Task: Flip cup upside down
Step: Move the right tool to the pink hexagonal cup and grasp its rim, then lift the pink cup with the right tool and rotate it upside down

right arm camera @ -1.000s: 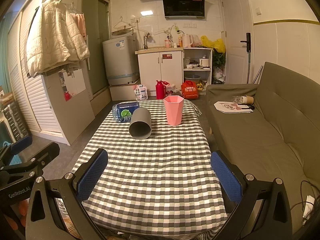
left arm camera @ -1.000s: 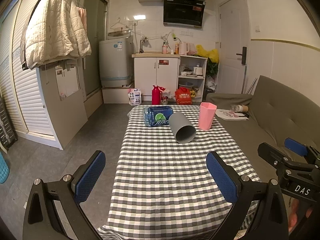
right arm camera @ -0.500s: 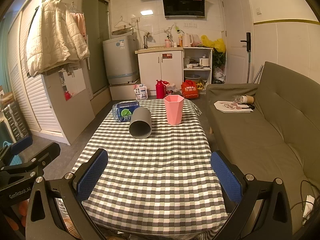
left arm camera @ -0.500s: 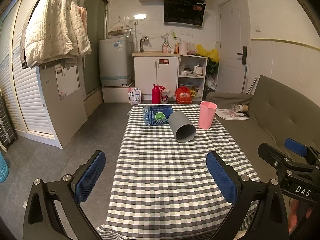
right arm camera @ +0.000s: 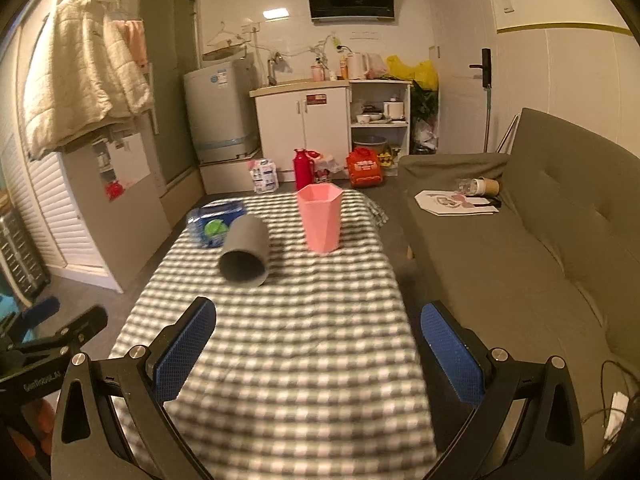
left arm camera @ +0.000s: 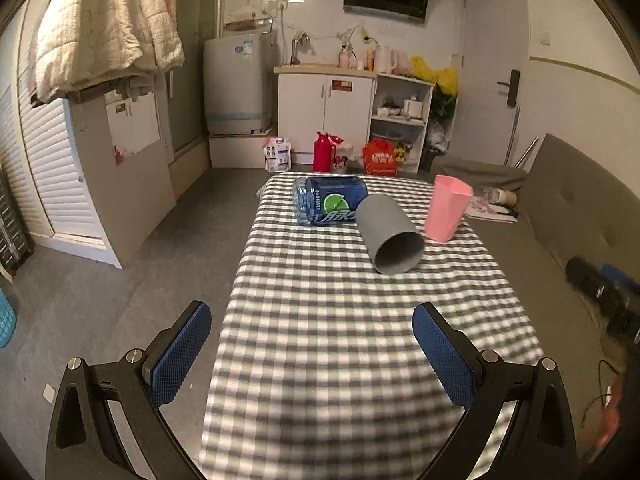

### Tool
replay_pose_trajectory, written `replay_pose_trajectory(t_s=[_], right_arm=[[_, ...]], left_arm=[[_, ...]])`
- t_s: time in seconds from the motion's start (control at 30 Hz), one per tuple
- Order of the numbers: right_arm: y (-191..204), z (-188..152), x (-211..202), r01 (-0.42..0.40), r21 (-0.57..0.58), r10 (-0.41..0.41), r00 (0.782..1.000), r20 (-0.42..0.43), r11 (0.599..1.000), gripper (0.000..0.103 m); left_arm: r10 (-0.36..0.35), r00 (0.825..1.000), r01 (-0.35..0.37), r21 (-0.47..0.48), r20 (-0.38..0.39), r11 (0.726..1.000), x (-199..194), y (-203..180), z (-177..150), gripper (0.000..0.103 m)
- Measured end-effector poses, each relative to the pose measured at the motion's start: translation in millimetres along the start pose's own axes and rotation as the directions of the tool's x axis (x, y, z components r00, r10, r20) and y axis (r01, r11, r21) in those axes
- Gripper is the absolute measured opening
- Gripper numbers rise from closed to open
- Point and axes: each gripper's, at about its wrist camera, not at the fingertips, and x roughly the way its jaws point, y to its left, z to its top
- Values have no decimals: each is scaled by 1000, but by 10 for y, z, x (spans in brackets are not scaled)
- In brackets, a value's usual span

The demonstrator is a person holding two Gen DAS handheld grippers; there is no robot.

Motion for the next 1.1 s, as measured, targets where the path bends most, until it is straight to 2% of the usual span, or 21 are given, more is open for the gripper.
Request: replay_pose_trajectory(t_s=[0.23, 0.43, 0.63, 0.8, 0.87, 0.9, 0.93, 1.1], right_arm=[[-87, 427, 938, 5, -14, -6, 999, -37, 1000, 103], [-86, 556, 1770, -15, -41, 11, 996, -93, 999, 103], [-55, 605, 2307, -25, -65, 17, 992, -123, 998, 103], [-65, 700, 2558, -56, -51, 49, 991, -126, 997, 93], [-66, 735, 2588, -69, -46, 63, 989, -131, 997, 79], [-71, 755, 2595, -72, -43, 66, 989, -134, 996, 75], [-73, 768, 2581, -85, -39, 79, 988, -135, 996, 66], [-10, 750, 2301, -85, -62, 77, 988, -130, 994, 66]], left_arm=[[40, 999, -39, 32, -36, 999, 685, 28, 294, 103], [53, 998, -54, -6, -30, 999, 1163, 105, 540, 103], [58, 998, -59, -27, -27, 998, 1486, 122, 708, 103], [47, 998, -48, -21, -34, 999, 1599, 97, 720, 103], [53, 998, -53, -3, -41, 999, 1617, 85, 711, 103], [56, 998, -56, 0, -42, 998, 1609, 84, 709, 103], [56, 998, -56, 0, -43, 998, 1591, 85, 708, 103], [50, 998, -50, 2, -41, 999, 1453, 55, 716, 103]])
